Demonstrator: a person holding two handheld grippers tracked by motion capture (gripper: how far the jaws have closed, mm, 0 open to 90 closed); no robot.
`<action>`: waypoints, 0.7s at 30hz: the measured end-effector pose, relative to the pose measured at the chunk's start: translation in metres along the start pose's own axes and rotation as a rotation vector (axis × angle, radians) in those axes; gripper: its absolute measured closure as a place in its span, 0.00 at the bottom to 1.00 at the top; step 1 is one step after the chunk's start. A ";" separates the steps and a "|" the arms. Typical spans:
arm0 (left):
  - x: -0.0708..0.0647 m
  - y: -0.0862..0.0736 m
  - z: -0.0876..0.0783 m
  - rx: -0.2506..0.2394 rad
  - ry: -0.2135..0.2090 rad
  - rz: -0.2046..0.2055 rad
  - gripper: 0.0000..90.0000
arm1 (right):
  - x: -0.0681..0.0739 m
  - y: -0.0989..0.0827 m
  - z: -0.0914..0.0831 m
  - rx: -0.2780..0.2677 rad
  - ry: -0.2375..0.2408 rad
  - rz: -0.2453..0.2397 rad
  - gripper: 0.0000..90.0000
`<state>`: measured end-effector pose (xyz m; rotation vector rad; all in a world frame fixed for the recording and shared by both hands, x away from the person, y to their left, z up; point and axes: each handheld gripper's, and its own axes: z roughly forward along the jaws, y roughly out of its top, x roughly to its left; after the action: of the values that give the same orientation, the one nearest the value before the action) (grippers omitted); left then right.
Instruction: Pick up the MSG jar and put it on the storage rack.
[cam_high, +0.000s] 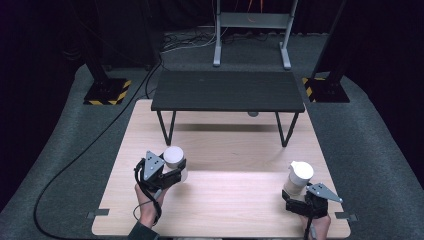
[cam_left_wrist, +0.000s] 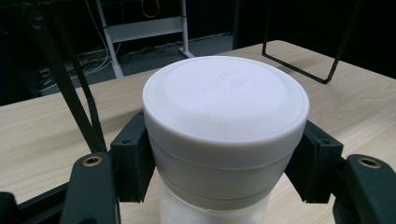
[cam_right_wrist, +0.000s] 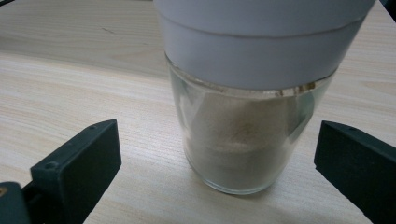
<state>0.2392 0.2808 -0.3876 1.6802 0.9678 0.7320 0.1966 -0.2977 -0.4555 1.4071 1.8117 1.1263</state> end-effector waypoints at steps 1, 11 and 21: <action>0.001 0.001 0.001 0.003 -0.001 -0.002 0.38 | 0.000 0.000 0.000 0.000 0.000 0.000 0.00; 0.009 0.006 0.008 0.011 0.011 -0.015 0.38 | 0.000 0.000 0.000 0.000 0.001 0.000 0.00; 0.017 0.011 0.015 0.018 0.023 -0.025 0.38 | 0.000 0.000 0.000 -0.002 0.000 0.001 0.00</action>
<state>0.2628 0.2871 -0.3817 1.6758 1.0122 0.7294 0.1963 -0.2979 -0.4557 1.4073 1.8099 1.1283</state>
